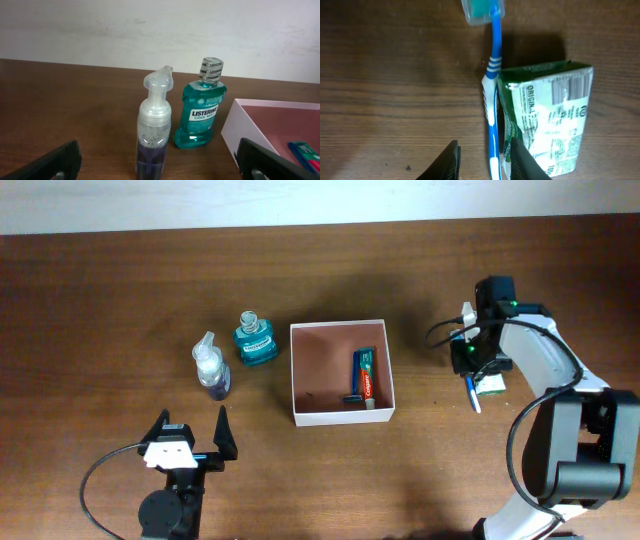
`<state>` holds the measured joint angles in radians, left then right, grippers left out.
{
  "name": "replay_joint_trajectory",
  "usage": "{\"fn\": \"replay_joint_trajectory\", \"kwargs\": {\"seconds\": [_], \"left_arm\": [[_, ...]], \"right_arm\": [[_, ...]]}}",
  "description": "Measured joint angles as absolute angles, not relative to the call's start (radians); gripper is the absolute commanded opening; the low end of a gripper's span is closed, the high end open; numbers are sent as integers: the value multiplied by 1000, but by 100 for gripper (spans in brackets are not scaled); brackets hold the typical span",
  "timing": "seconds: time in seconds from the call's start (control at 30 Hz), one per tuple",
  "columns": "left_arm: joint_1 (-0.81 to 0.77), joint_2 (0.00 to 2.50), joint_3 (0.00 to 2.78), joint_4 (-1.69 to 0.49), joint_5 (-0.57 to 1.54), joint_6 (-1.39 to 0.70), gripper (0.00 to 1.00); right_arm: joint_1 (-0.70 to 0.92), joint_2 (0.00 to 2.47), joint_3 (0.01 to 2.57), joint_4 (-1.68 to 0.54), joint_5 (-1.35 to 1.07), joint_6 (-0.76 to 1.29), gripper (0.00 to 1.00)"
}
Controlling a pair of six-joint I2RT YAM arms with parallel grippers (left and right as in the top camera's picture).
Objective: Pack container
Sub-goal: 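Move the right gripper to the blue toothbrush and align over it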
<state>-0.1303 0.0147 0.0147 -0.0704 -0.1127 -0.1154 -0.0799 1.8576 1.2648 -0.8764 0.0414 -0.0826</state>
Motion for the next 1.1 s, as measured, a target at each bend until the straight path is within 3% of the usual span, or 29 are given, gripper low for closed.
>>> {"fn": "replay_joint_trajectory", "kwargs": {"seconds": [0.87, 1.1], "left_arm": [[-130, 15, 15, -70, -113, -115, 99], [-130, 15, 15, -70, -113, -115, 99]], "right_arm": [[-80, 1955, 1242, -824, 45, -74, 27], [-80, 1955, 1242, -825, 44, -71, 12]]}}
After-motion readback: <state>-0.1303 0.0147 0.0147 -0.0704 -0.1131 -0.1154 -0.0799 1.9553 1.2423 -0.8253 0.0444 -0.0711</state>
